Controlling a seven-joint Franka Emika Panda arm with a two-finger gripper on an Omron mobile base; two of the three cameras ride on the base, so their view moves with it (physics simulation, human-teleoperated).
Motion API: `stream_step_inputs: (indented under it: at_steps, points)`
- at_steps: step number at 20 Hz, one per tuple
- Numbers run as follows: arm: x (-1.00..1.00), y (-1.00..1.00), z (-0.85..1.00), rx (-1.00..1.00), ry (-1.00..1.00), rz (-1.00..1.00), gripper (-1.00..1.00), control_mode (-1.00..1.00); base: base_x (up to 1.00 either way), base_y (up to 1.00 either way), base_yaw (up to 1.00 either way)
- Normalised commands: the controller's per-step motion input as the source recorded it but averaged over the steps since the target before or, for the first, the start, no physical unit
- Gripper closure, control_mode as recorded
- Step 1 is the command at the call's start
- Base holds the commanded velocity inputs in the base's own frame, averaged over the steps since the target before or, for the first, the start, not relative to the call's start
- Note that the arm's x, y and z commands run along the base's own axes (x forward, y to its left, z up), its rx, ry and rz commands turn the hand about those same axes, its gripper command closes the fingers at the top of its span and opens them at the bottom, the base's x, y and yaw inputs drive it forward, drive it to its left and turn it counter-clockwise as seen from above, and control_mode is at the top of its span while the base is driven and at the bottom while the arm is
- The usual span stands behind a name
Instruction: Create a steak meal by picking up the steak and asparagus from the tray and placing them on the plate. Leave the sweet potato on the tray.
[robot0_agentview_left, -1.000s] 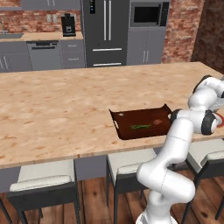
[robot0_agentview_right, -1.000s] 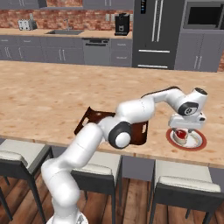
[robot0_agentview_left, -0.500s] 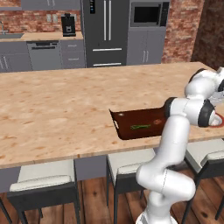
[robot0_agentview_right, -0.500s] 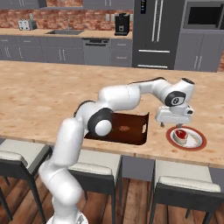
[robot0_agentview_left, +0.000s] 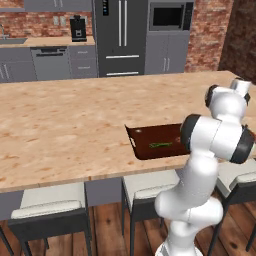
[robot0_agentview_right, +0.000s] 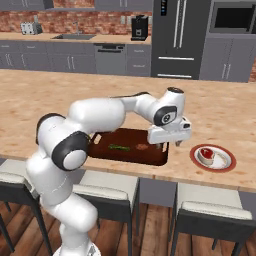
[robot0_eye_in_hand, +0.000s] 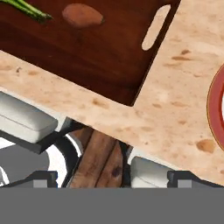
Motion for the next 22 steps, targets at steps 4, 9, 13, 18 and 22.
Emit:
stream_step_inputs:
  at_steps: [4,9,13,18,22]
  points:
    - [-0.09,1.0,0.54,0.04,-0.12,0.19,-1.0,-1.0,0.0,0.0,0.0]
    - [0.0,1.0,0.42,0.13,-0.08,0.23,-1.0,-1.0,0.0,0.0,0.0]
    - [0.0,0.92,0.04,0.11,0.0,0.32,-1.0,-1.0,0.0,0.0,0.0]
    - [0.07,0.56,-0.1,0.02,-0.01,0.42,-1.0,-1.0,0.0,0.0,0.0]
    - [0.23,0.33,-0.22,0.0,-0.04,0.46,-1.0,-1.0,0.0,0.0,0.0]
